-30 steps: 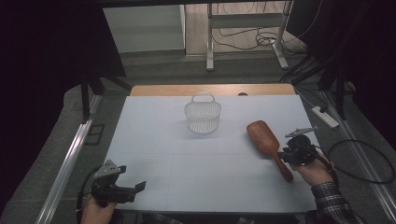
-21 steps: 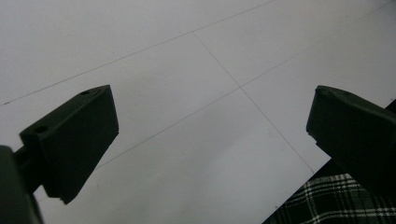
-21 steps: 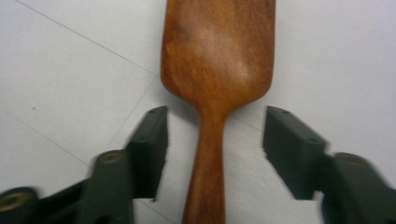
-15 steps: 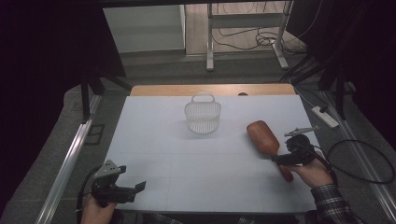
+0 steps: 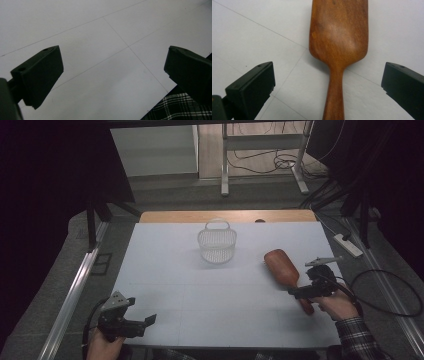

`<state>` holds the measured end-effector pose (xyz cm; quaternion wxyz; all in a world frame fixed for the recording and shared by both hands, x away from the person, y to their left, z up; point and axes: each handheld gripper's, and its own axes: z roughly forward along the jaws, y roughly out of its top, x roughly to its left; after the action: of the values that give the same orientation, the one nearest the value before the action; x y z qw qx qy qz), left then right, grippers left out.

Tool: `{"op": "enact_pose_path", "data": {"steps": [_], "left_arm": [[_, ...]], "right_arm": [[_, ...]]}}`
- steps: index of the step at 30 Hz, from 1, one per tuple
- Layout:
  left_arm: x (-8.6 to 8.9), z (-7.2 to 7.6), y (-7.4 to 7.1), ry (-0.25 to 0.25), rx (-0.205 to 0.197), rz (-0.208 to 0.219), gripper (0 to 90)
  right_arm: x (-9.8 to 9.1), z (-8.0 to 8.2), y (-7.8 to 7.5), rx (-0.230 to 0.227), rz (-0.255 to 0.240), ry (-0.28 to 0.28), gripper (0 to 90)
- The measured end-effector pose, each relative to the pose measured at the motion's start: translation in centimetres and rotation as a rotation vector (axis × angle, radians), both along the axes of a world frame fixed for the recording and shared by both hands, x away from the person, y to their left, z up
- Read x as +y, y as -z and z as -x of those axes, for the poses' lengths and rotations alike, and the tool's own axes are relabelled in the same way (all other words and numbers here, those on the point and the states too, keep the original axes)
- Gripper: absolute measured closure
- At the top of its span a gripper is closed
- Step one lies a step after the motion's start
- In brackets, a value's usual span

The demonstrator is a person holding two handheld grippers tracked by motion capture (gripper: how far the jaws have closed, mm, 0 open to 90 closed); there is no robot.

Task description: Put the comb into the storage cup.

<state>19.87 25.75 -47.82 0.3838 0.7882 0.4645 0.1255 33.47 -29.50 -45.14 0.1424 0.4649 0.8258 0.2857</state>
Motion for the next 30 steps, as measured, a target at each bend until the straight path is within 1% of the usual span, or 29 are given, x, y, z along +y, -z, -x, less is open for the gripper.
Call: {"op": "enact_pose_path", "data": {"steps": [6, 7, 10, 12, 16, 20, 23, 25, 28, 29, 30], "left_arm": [[0.0, 0.0, 0.0, 0.0, 0.002, 0.001, 2.2], [0.0, 0.0, 0.0, 0.001, 0.002, 0.001, 2.2], [0.0, 0.0, 0.0, 0.001, 0.002, 0.001, 2.2], [0.0, 0.0, 0.0, 0.002, 0.002, 0.001, 2.2], [0.0, 0.0, 0.0, 0.004, 0.002, -0.002, 2.2], [0.0, 0.0, 0.0, 0.002, 0.002, 0.001, 2.2], [0.0, 0.0, 0.0, 0.004, 0.003, 0.001, 2.2], [0.0, 0.0, 0.0, 0.004, 0.002, 0.0, 2.2], [0.0, 0.0, 0.0, 0.003, 0.001, 0.0, 2.2], [0.0, 0.0, 0.0, 0.003, 0.001, 0.0, 2.1], [0.0, 0.0, 0.0, 0.006, 0.003, -0.001, 2.2]], "right_arm": [[-0.1, -0.3, 0.4, 0.016, -0.004, 0.018, 0.0], [-0.1, -0.4, 0.5, 0.041, 0.012, 0.015, 0.0], [-0.2, -0.6, 0.8, 0.05, 0.035, 0.025, 0.2], [-0.3, -0.7, 1.0, 0.058, 0.028, 0.035, 0.1], [-0.2, -0.9, 1.5, 0.064, 0.048, 0.039, 0.0], [-0.1, -1.1, 1.9, 0.071, 0.051, 0.041, 0.0], [-0.1, -1.4, 2.3, 0.089, 0.045, 0.049, 0.0], [-0.1, -1.5, 2.6, 0.097, 0.054, 0.053, 0.0], [-0.2, -1.7, 3.1, 0.12, 0.065, 0.055, 0.0], [-0.2, -1.7, 3.1, 0.12, 0.065, 0.055, 0.0], [-0.2, -1.7, 3.4, 0.133, 0.08, 0.058, 0.0]]}}
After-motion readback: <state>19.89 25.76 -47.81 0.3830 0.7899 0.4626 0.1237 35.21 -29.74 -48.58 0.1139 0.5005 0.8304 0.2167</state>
